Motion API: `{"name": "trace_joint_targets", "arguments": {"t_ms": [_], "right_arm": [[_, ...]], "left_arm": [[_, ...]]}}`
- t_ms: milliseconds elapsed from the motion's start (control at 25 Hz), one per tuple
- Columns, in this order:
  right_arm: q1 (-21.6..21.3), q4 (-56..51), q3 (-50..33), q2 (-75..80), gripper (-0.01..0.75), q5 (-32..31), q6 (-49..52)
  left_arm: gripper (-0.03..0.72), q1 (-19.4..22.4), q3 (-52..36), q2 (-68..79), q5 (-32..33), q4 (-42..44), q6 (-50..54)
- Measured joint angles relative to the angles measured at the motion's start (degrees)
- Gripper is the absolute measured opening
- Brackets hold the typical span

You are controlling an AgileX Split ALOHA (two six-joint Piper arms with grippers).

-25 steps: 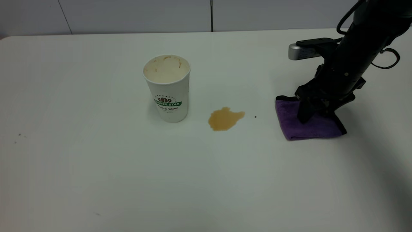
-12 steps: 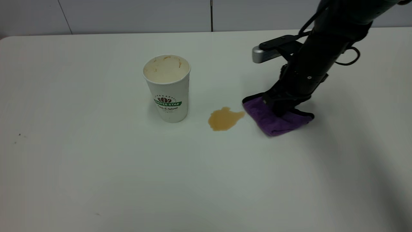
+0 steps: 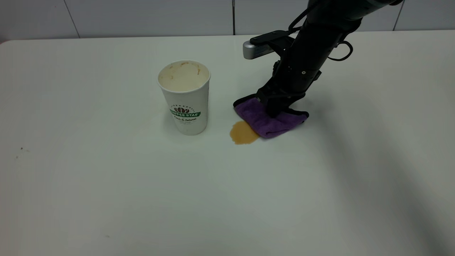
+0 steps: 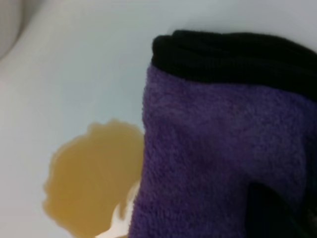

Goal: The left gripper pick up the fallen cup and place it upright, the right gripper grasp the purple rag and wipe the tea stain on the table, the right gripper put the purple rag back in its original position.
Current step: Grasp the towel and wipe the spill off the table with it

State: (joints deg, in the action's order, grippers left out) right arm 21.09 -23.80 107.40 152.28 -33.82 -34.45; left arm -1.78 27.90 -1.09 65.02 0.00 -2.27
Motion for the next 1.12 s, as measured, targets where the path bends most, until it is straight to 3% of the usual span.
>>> {"name": "trace_joint_targets", "arguments": {"t_ms": [440,720,1120], "right_arm": [[5.84,-0.18,1.21,0.59,0.045,-4.49,-0.23],[6.16,1.36,1.23,0.59,0.046,-7.54,-0.28],[6.22,0.21,1.30,1.09,0.048,-19.32,-0.18]], "left_arm": [[0.427,0.00,0.00,0.00,0.00,0.00,0.00],[0.427,0.00,0.00,0.00,0.00,0.00,0.00],[0.427,0.00,0.00,0.00,0.00,0.00,0.12]]}}
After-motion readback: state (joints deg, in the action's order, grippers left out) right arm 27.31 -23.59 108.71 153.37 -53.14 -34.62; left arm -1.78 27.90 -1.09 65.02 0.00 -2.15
